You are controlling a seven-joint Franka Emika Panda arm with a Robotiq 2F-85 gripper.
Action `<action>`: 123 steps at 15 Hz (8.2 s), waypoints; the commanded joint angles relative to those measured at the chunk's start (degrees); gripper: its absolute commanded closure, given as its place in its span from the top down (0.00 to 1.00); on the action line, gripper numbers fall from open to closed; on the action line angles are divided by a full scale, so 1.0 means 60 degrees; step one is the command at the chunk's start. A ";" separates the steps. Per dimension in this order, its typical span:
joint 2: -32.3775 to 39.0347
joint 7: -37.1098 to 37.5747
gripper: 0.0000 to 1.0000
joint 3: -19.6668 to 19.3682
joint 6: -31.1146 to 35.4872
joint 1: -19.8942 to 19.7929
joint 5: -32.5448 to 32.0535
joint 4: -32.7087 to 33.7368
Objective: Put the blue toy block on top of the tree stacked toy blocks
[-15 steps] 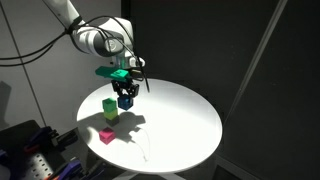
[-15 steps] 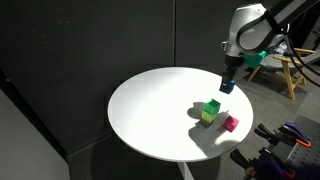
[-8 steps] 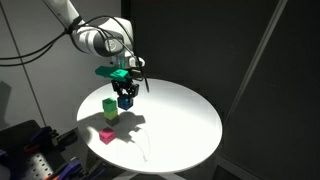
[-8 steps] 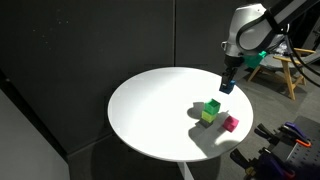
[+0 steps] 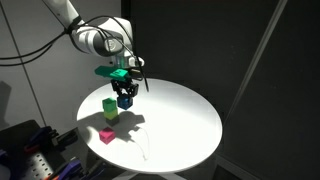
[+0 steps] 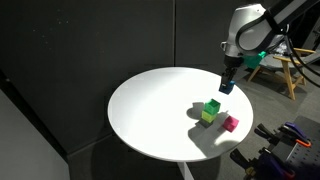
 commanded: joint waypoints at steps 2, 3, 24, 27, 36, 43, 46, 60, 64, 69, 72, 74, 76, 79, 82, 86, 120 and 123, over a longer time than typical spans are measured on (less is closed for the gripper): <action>-0.0276 0.0020 0.31 0.0137 -0.0068 0.0154 -0.0010 -0.0040; -0.0298 0.0025 0.31 0.0171 -0.0066 0.0187 -0.0009 -0.0045; -0.1046 0.1686 0.31 0.0695 -0.0994 0.0773 -0.0093 -0.0080; -0.1073 0.1950 0.31 0.0785 -0.1098 0.0843 -0.0105 -0.0065; -0.0886 0.2215 0.31 0.0991 -0.1075 0.1004 -0.0008 0.0090; -0.0650 0.2085 0.31 0.1124 -0.0829 0.1161 0.0068 0.0150; -0.0550 0.2051 0.31 0.1146 -0.0725 0.1175 0.0050 0.0154; -0.0084 0.1937 0.31 0.1106 -0.0087 0.1164 -0.0028 0.0099; -0.0019 0.1930 0.31 0.1096 -0.0034 0.1162 -0.0047 0.0087; -0.0016 0.1909 0.31 0.1094 -0.0044 0.1164 -0.0051 0.0072; -0.0039 0.1898 0.80 0.1094 -0.0057 0.1164 -0.0058 0.0058; -0.0061 0.1881 0.87 0.1093 -0.0083 0.1162 -0.0050 0.0055; -0.0071 0.1876 1.00 0.1095 -0.0083 0.1165 -0.0054 0.0048; -0.0160 0.1798 1.00 0.1118 -0.0147 0.1178 -0.0024 0.0031; -0.0324 0.1658 1.00 0.1148 -0.0200 0.1188 0.0057 -0.0009; -0.0597 0.1478 1.00 0.1192 -0.0236 0.1210 0.0096 -0.0060; -0.3946 0.2556 1.00 0.1209 -0.2583 0.0814 0.0645 -0.1246; -0.3987 0.2299 1.00 0.1140 -0.3216 0.0913 0.0833 -0.1079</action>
